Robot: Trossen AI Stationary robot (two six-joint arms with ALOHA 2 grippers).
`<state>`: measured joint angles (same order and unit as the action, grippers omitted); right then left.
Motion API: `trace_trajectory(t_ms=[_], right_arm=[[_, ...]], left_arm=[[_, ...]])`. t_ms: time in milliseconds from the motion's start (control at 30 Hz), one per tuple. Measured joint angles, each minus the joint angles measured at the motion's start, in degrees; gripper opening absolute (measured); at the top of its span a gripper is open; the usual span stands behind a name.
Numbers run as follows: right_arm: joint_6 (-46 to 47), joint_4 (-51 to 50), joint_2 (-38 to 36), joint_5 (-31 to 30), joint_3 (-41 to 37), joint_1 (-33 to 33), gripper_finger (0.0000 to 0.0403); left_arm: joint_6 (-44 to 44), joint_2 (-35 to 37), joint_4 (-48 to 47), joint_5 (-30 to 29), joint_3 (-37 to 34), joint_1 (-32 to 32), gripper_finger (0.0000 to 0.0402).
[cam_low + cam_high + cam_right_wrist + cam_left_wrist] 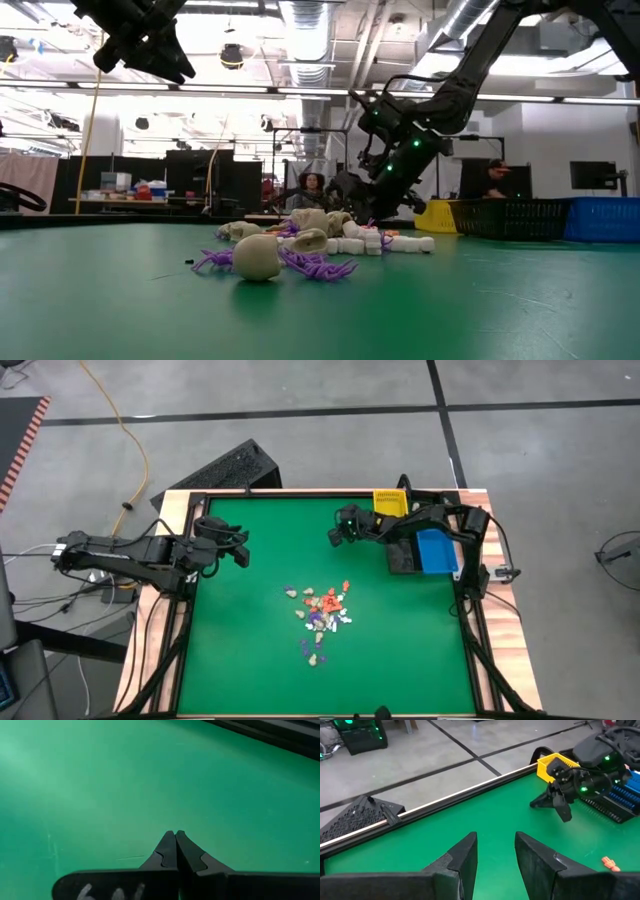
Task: Sort Halloween decoration
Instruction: Adjust the yellow basket on the table
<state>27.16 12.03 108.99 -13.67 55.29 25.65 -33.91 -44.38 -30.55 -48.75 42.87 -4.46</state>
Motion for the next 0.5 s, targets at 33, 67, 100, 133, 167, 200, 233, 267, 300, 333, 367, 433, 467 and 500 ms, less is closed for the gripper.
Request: trace_trajectory(t_ms=[33, 67, 100, 133, 167, 200, 233, 267, 300, 333, 367, 433, 467, 500], right_arm=[[0.0, 0.0, 0.0, 0.0, 0.0, 0.0, 0.0012], [0.0, 0.0, 0.0, 0.0, 0.0, 0.0, 0.0012], [0.2, -0.5, 0.0, -0.2, 0.0, 0.0, 0.0012], [1.2, -1.2, 0.0, -0.9, 0.0, 0.1, 0.0012], [1.7, -1.6, -0.1, -1.4, 0.1, 0.2, 0.0012], [1.7, -2.0, -0.1, -1.5, 0.1, 0.3, 0.0012], [1.7, -2.2, -0.1, -1.5, 0.1, 0.4, 0.0012], [1.7, -2.2, -0.1, -1.6, 0.1, 0.6, 0.0012], [1.7, -2.3, -0.1, -1.7, 0.1, 0.7, 0.0012], [2.0, -2.3, -0.1, -1.8, 0.1, 0.7, 0.0012], [2.6, -2.4, -0.1, -2.2, 0.1, 0.7, 0.0012], [3.3, -2.4, -0.1, -2.7, 0.1, 0.9, 0.0012], [3.3, -2.4, -0.1, -2.8, 0.1, 1.0, 0.0012], [3.3, -2.5, -0.1, -2.8, 0.1, 1.1, 0.0012]], left_arm=[[0.0, 0.0, 0.0, 0.2, 0.0, 0.0, 0.0121], [0.0, 0.0, 0.0, 0.4, 0.0, 0.0, 0.0121], [0.0, 0.0, 0.0, 0.4, 0.0, 0.0, 0.0121], [0.0, 0.0, 0.0, 0.4, 0.0, 0.0, 0.0121], [0.0, 0.0, 0.0, 0.5, 0.0, 0.0, 0.0121], [0.0, 0.0, 0.0, 0.5, 0.0, 0.0, 0.0121], [0.0, 0.0, -0.1, 0.5, 0.0, 0.0, 0.0121], [0.0, 0.0, -0.1, 0.5, 0.0, 0.0, 0.0121], [0.0, 0.0, -0.3, 0.5, 0.0, 0.0, 0.0121], [0.0, 0.0, -0.6, 0.5, 0.0, 0.0, 0.0121], [0.0, 0.0, -0.8, 0.5, 0.0, 0.0, 0.0121], [-0.4, 0.0, -1.1, 0.5, 0.0, 0.0, 0.0121], [-0.8, 0.0, -1.2, 0.5, 0.0, 0.0, 0.0121], [-1.1, 0.0, -1.4, 0.5, 0.0, 0.0, 0.0121]])
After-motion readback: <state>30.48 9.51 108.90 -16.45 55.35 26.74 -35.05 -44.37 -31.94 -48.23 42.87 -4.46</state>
